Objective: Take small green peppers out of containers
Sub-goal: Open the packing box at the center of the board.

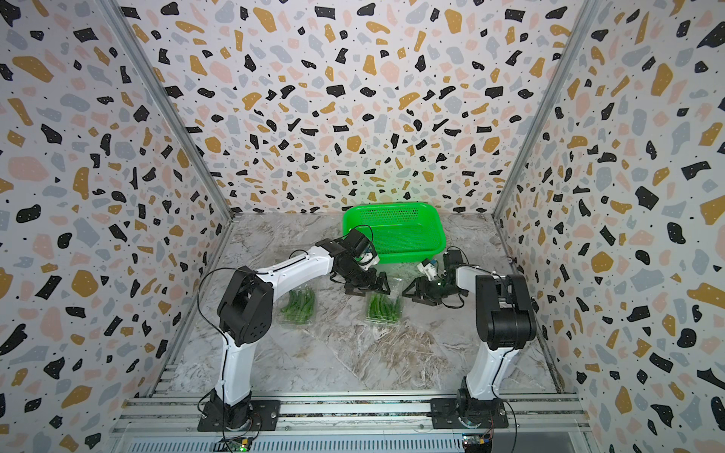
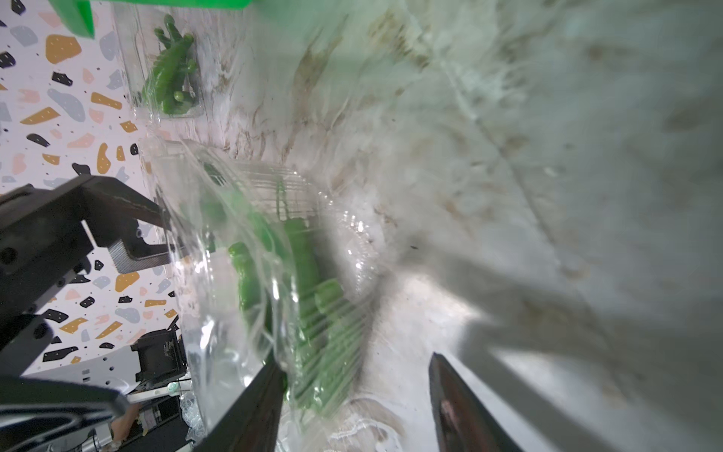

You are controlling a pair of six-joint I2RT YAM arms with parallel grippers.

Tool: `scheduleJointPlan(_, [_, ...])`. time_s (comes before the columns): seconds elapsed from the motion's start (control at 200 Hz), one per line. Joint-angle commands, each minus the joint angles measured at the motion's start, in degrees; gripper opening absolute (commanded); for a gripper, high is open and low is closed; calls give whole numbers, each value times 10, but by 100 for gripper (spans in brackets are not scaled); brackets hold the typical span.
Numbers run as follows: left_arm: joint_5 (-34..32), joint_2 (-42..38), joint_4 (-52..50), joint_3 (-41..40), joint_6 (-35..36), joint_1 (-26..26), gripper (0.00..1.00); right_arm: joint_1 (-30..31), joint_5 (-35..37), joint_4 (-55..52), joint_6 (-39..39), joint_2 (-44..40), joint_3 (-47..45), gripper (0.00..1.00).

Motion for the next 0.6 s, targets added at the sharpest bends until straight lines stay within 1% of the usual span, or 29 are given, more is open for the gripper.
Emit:
scheduleJointPlan(0.0, [15, 10, 6, 22, -2, -2, 100, 21, 5, 11, 13, 2, 17, 60])
scheduleJointPlan(0.2, [22, 13, 13, 24, -7, -3, 100, 35, -3, 19, 22, 2, 20, 58])
scheduleJointPlan(0.235, [24, 14, 15, 24, -8, -3, 100, 40, -2, 19, 23, 5, 22, 55])
scheduleJointPlan(0.315, [17, 15, 10, 26, -7, -3, 100, 50, 6, 13, 25, 12, 26, 44])
scheduleJointPlan(0.355, [-6, 15, -13, 36, -1, -3, 100, 52, 14, 12, 29, 11, 24, 37])
scheduleJointPlan(0.395, [-50, 12, -50, 49, 8, -4, 100, 52, 22, 12, 33, 6, 20, 29])
scheduleJointPlan(0.441, [-94, 4, -76, 54, 18, -5, 100, 52, 37, 9, 38, -2, 16, 23])
scheduleJointPlan(0.506, [-167, -13, -117, 62, 23, -5, 100, 52, 49, 6, 45, -11, 11, 18])
scheduleJointPlan(0.596, [-219, -35, -148, 64, 29, -5, 100, 52, 53, 8, 61, -23, 3, 14])
